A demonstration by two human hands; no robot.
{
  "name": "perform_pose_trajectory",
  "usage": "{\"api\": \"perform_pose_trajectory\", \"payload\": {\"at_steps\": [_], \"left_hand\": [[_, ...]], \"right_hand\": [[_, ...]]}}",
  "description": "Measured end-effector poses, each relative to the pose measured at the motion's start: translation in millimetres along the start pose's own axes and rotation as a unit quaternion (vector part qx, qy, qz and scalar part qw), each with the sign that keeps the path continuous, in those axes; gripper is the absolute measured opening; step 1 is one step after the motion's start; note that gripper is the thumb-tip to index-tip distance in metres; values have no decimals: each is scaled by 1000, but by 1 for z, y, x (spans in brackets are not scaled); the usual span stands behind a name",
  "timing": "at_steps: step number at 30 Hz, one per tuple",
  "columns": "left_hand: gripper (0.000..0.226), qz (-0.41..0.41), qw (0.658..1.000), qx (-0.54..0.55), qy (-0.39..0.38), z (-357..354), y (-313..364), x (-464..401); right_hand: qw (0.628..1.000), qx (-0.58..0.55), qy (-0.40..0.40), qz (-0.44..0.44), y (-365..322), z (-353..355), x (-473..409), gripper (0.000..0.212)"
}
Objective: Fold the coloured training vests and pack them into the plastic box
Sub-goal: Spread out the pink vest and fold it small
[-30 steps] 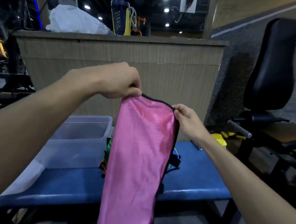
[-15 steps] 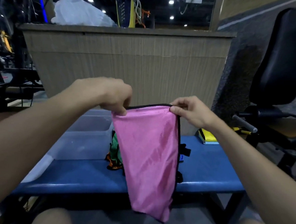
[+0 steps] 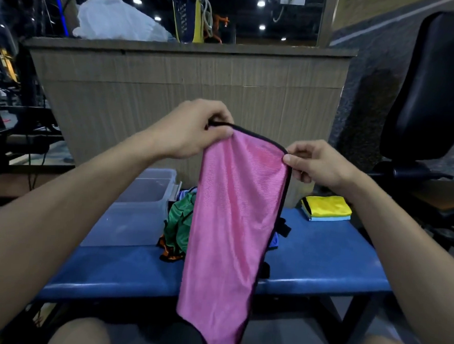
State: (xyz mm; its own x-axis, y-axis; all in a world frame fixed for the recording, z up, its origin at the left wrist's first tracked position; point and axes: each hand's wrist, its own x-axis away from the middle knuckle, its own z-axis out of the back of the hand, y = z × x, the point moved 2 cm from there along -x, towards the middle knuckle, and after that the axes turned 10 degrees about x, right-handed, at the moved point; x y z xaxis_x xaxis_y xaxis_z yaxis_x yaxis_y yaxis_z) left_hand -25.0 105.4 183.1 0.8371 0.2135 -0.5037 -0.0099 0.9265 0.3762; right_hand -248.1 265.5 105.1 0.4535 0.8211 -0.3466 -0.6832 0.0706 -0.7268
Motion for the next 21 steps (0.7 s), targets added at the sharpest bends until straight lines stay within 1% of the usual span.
{"api": "perform_pose_trajectory", "payload": {"at_steps": [1,3,5,7,9,11,13,15,18,21], "left_hand": [[13,11,997,79,-12,-3,7,-1],[16,22,974,216,-65,-15,20,-2],[17,15,956,268,-119,-35,31,-4],[16,11,936,313,-163,-61,41,-7],[16,14,908,371,-194,-87,53,-11],[16,14,884,418,-208,-113,69,-17],[16,3,866,461,-196,-130,85,-26],[17,-9,854,497,-156,-137,95,-39],[16,-5,855,516,-58,-136,87,-61],[16,19,869,493,19,-134,55,-70]], "right_hand": [[999,-32,-16,-24,4,1,7,10],[993,-86,-48,-65,17,5,24,9],[986,-118,-71,-97,36,13,41,8],[980,-136,-76,-128,54,28,60,15],[973,-149,-75,-159,67,49,80,21],[968,-147,-67,-192,74,77,97,22],[968,-127,-37,-214,71,106,102,13],[972,-97,20,-212,59,132,90,4],[979,-33,107,-168,39,148,43,18],[978,73,153,-120,32,127,-24,14]]}}
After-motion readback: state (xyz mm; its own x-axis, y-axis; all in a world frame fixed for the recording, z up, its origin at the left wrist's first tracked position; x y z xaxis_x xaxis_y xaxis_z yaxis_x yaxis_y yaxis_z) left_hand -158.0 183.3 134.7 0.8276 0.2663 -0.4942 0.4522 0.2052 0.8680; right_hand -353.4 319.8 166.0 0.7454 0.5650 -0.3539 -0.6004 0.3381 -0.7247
